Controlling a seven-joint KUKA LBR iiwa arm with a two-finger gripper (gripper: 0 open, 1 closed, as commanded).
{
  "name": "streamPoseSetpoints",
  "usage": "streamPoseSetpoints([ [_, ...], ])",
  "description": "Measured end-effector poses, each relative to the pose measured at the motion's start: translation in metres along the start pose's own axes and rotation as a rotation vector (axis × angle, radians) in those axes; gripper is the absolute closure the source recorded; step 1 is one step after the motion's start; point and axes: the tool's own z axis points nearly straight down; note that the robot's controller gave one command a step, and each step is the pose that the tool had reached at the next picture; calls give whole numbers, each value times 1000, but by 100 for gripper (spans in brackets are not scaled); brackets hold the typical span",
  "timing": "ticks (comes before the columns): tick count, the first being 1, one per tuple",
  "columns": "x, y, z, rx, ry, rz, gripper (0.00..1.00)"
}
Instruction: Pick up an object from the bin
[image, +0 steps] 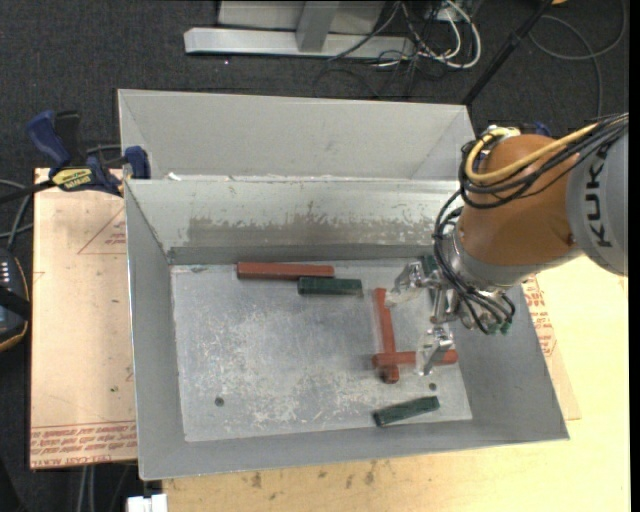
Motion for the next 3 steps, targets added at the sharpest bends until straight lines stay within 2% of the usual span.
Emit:
streamPoseSetpoints([
  [1,21,-14,64,1,-1,-147,0],
  [2,3,-27,87,7,-33,-268,100],
  [3,3,-27,87,7,-32,-268,100],
])
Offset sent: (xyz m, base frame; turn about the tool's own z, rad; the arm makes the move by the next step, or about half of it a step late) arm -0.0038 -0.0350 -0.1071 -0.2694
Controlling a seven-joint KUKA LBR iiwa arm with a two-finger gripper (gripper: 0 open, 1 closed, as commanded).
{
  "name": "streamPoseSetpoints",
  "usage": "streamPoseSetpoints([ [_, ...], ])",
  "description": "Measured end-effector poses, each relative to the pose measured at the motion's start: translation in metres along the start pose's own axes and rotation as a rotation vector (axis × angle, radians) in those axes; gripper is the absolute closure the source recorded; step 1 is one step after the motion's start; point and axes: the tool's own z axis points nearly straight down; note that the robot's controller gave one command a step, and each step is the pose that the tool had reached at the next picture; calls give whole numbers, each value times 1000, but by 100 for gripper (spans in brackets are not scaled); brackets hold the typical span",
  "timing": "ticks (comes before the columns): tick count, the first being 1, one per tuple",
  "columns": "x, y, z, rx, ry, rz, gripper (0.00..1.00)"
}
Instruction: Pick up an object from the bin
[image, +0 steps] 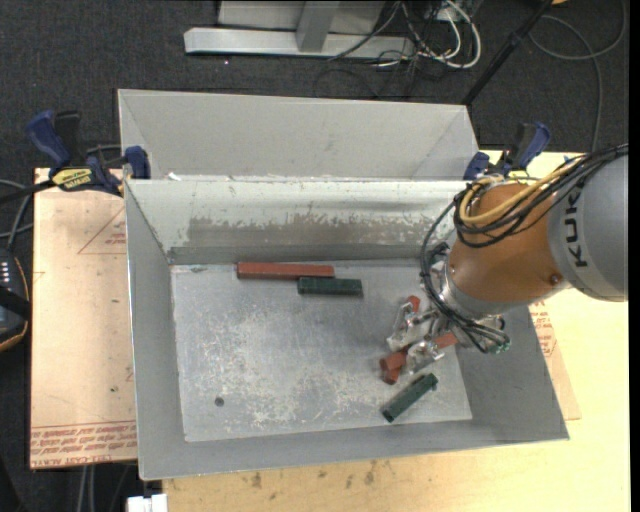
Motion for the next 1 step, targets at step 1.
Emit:
streamPoseSetpoints([
  [1,-22,-11,-143,-10,30,46,100],
])
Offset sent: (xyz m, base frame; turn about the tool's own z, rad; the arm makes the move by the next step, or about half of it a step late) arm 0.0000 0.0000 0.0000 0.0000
